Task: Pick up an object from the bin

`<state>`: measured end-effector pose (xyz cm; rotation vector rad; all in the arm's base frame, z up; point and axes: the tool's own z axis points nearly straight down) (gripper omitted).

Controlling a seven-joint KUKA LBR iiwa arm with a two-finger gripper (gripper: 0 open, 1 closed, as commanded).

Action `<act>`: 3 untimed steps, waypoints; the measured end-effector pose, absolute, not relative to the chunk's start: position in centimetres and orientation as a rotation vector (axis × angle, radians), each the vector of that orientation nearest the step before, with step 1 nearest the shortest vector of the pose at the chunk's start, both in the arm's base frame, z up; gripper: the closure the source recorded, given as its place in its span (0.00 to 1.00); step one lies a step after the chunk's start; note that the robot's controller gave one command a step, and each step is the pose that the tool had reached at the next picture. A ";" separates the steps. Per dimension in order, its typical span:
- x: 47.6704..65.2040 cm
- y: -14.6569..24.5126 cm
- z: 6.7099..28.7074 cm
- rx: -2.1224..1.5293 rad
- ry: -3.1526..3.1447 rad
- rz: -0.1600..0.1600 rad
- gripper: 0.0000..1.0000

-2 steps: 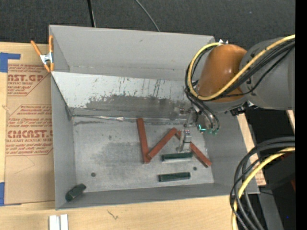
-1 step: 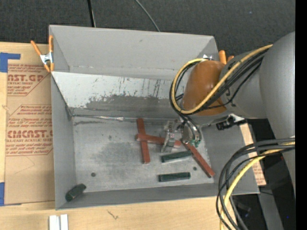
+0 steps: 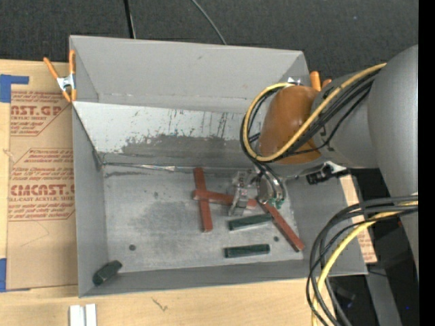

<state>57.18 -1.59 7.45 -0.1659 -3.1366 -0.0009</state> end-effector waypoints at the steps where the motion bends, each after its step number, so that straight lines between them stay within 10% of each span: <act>1: 55.0 -3.4 22.4 -0.094 -3.144 0.001 1.00; 2: 54.9 -3.4 22.4 -0.094 -3.143 0.001 1.00; 3: 53.4 -0.9 14.1 -0.267 -3.127 -0.002 0.00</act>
Offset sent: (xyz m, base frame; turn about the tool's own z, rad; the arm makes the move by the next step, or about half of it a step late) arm 0.0000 0.0000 0.0000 0.0000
